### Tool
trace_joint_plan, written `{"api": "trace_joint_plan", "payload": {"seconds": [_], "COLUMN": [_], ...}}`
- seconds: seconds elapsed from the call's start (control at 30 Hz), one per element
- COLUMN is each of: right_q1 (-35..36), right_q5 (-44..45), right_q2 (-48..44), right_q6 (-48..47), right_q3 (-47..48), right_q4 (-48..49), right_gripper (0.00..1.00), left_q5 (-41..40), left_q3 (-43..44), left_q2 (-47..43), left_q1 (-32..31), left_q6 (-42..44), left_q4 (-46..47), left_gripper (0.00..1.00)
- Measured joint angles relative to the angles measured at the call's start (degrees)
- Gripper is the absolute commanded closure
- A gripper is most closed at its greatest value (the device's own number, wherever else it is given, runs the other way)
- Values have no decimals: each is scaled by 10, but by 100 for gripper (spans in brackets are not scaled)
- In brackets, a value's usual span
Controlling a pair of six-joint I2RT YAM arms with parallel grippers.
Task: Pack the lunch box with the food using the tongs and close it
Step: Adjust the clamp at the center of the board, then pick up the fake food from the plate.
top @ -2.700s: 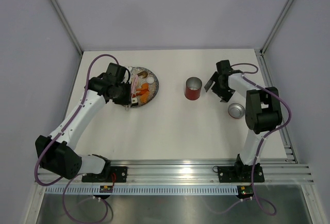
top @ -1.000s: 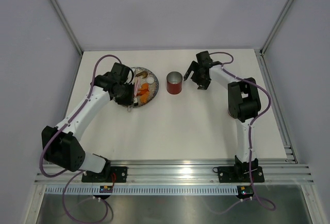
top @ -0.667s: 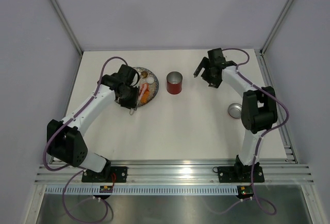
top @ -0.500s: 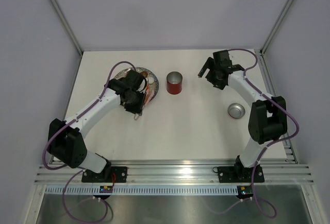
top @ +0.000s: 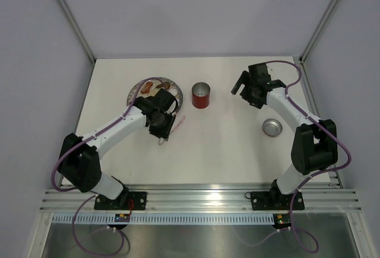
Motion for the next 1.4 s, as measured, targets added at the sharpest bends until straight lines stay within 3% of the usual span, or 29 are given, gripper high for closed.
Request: {"api": "trace_joint_plan", "payload": {"seconds": [0.2, 0.47, 0.67, 1.07, 1.4], "right_q1": [0, 0, 0, 0, 0], "right_q5": [-1, -1, -1, 0, 1], "right_q2": [0, 0, 0, -11, -24], "right_q6": [0, 0, 0, -2, -2], "right_q3": [-13, -16, -16, -17, -29], "right_q4": [2, 2, 2, 0, 0], "right_gripper": [1, 0, 1, 1, 0], "left_q5": [0, -4, -14, -75, -124], "left_q3": [-8, -9, -2, 112, 179], "left_q2": [7, 5, -13, -19, 49], "left_q1": [-9, -9, -9, 22, 27], "left_q6": [0, -7, -10, -7, -2], "left_q4": [7, 13, 8, -42, -70], "left_gripper": [65, 77, 77, 77, 73]}}
